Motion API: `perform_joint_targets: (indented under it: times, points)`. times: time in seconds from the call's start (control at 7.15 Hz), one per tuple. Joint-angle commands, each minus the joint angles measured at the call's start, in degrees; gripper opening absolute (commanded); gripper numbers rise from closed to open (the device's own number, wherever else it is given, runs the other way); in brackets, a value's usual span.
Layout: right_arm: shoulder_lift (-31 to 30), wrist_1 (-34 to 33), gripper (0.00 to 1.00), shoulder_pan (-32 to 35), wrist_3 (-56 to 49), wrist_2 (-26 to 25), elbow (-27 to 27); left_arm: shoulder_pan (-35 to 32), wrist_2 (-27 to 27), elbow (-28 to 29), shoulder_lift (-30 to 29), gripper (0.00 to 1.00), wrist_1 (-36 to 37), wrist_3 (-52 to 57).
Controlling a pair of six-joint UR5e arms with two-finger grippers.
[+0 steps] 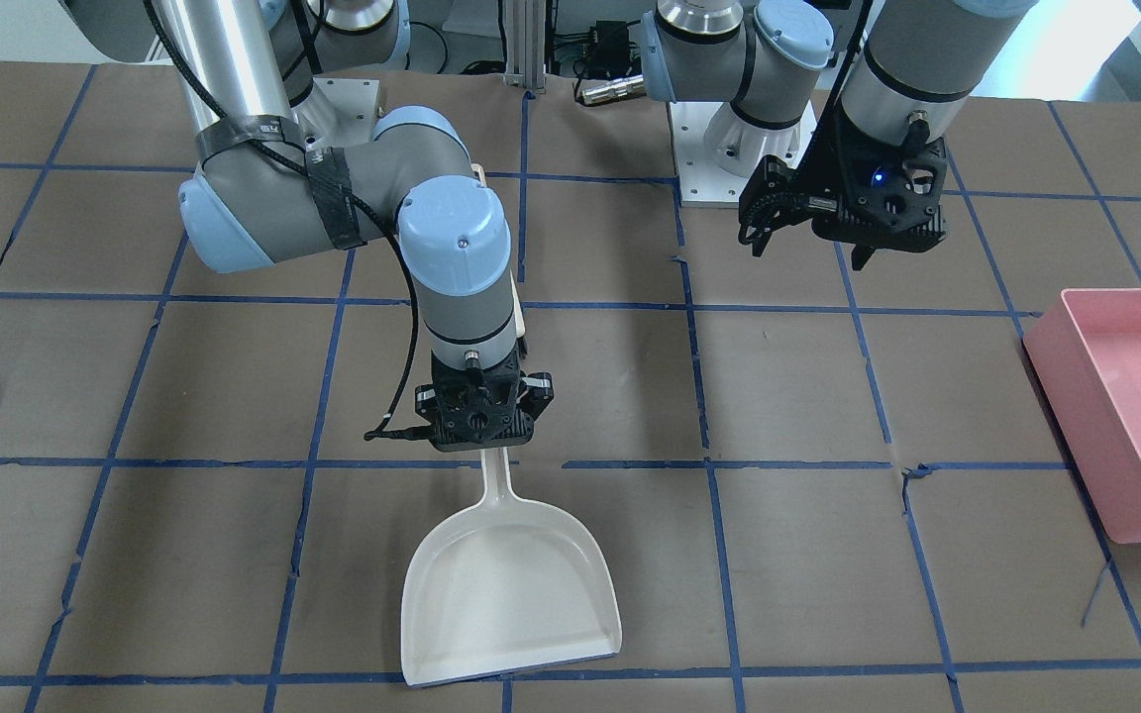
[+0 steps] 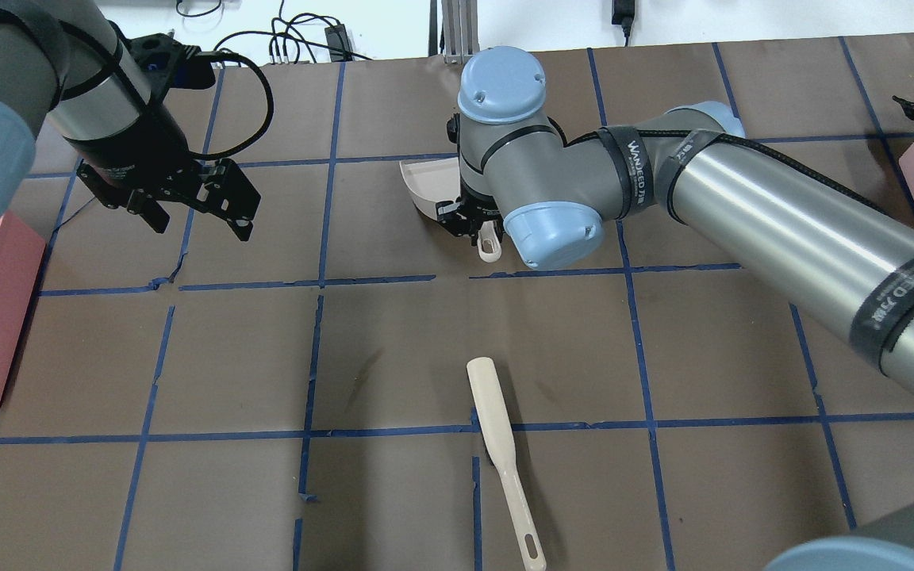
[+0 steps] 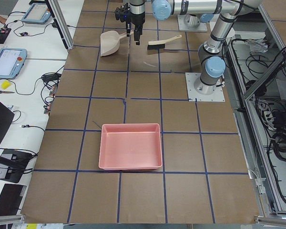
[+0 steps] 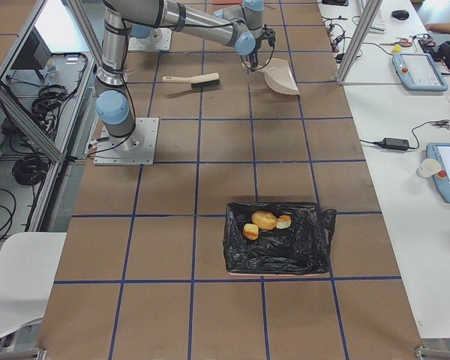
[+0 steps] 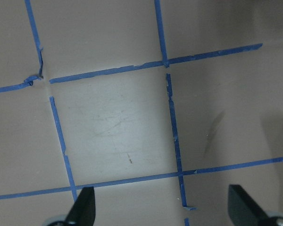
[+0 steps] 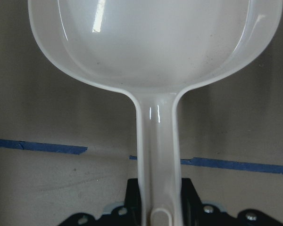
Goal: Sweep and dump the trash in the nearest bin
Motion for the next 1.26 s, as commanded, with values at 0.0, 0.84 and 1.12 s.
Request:
perform_joint_targets:
  times: [0.0, 0.84, 1.12]
  points:
    - [0.33, -0.42, 0.06, 0.19, 0.09, 0.02, 0.01, -0.05, -0.77, -0.14, 0.12, 1.0, 0.17, 0.31]
    - [-0.89, 3.51, 1.0, -1.47, -0.79, -0.77, -1.91, -0.05, -0.77, -1.11, 0.47, 1.0, 0.17, -0.31]
    - [-7.8, 16.03, 1.0, -5.76, -1.66, -0.51, -6.03, -0.14, -0.77, -1.11, 0.65, 1.0, 0.17, -0.22]
